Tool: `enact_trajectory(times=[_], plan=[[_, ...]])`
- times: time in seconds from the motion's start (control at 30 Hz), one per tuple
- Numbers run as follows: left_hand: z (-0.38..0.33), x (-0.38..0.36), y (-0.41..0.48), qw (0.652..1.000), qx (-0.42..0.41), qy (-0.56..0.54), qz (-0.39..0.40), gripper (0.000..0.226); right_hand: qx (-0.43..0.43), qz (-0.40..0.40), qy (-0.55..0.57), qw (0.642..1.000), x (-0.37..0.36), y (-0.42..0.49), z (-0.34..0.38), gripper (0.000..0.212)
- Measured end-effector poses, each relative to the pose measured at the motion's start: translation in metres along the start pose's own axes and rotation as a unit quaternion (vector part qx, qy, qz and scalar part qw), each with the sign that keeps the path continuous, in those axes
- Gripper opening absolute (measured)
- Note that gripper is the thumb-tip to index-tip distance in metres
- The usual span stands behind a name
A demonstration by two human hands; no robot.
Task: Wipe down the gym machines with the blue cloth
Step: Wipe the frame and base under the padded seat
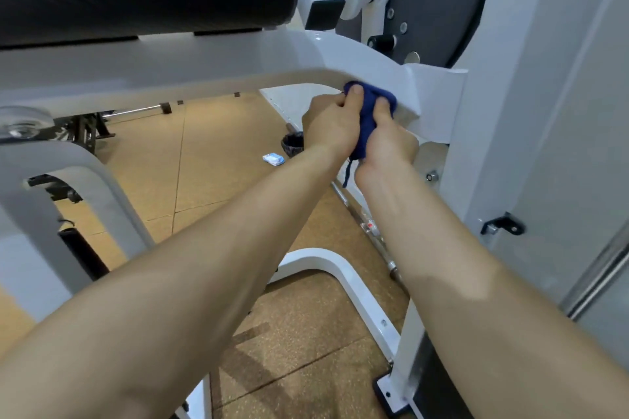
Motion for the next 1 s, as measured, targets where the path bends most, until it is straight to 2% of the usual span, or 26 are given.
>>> enact_trajectory(times=[0.13,0.23,0.43,0.67,0.83,0.93,1.0], plan=[[0.005,-0.028,-0.016,0.999,-0.01,0.009,0.051,0.037,0.003,-0.037,0.016,0.999,0.03,0.01,0.003,0.021],[0.005,-0.014,-0.015,0.999,0.0,-0.013,0.029,0.042,0.013,-0.03,-0.029,0.999,0.022,-0.001,0.009,0.027],[-0.015,0.074,-0.015,0.989,0.014,-0.119,-0.09,0.022,0.037,0.068,-0.113,0.991,-0.058,-0.058,0.012,0.025],[-0.022,0.17,-0.065,0.972,0.0,-0.131,-0.194,0.028,0.084,0.2,-0.211,0.953,-0.107,-0.136,-0.018,0.025],[-0.038,0.247,-0.121,0.969,-0.047,-0.084,-0.226,0.037,0.146,0.281,-0.24,0.918,-0.133,-0.216,-0.035,0.036],[-0.039,0.291,-0.158,0.972,-0.048,-0.078,-0.218,0.032,0.174,0.323,-0.23,0.901,-0.133,-0.256,-0.049,0.048],[-0.031,0.321,-0.177,0.972,-0.031,-0.079,-0.22,0.024,0.183,0.343,-0.245,0.888,-0.135,-0.277,-0.063,0.043]])
Point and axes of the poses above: each hand's wrist, its own y-axis towards the middle knuckle, its own x-axis out of the back of the hand, z = x × y, the point moved 3 cm from there along y, towards the middle knuckle, and after that the axes turned 11 degrees about -y, right-handed, at the moved point
